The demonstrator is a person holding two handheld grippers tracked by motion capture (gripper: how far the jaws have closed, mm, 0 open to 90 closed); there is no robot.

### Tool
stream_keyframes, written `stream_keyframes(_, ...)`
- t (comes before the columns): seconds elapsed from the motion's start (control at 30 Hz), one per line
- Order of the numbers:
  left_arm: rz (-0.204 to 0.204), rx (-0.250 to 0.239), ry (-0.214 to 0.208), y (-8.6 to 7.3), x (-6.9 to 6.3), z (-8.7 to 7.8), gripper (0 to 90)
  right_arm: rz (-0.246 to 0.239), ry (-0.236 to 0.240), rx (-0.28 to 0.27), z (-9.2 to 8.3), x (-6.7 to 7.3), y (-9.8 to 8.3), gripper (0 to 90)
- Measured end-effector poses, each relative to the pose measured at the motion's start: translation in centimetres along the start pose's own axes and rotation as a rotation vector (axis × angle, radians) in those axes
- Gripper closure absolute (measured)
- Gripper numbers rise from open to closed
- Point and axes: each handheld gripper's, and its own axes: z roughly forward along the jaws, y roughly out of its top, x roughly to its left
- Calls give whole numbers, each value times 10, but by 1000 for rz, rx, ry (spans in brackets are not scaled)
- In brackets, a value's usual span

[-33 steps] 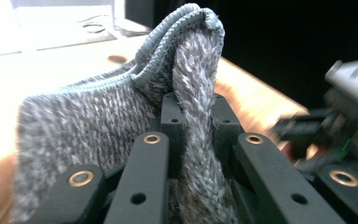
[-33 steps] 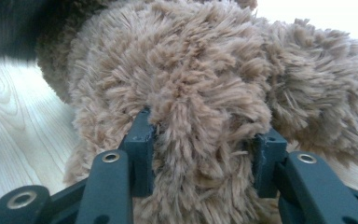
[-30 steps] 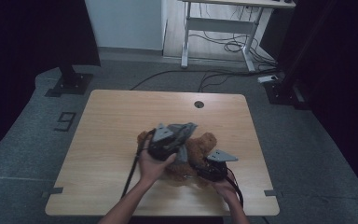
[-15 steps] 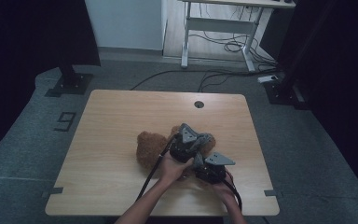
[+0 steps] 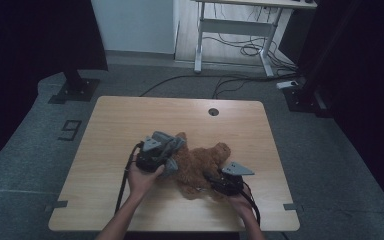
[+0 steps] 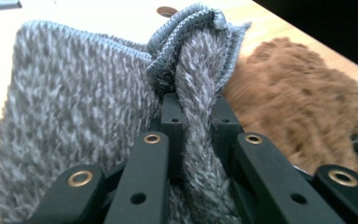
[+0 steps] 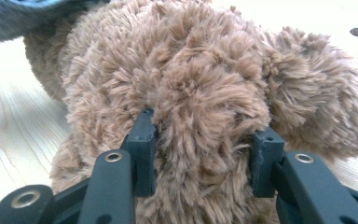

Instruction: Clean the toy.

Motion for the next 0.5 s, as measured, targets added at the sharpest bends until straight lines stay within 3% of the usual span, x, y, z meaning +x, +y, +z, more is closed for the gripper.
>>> stream_keyframes(0.07,-22,-10,7,-4,9,-6,796,1,-1,-3,0,0,0,542)
stream_keyframes(0.3,-37,2,75,-15,28,-16,795,4,-1,-4,0,0,-1,543)
stream_keyframes(0.37,-58,2,76,-18,32,-18,795,5,2,-6,0,0,-1,542)
stream_keyframes(0.43,-76,-3,61,-16,32,-21,793,3,4,-7,0,-1,-1,542)
stream_keyframes(0.5,-56,-11,57,-9,24,-23,792,1,4,-5,-1,-1,-1,542)
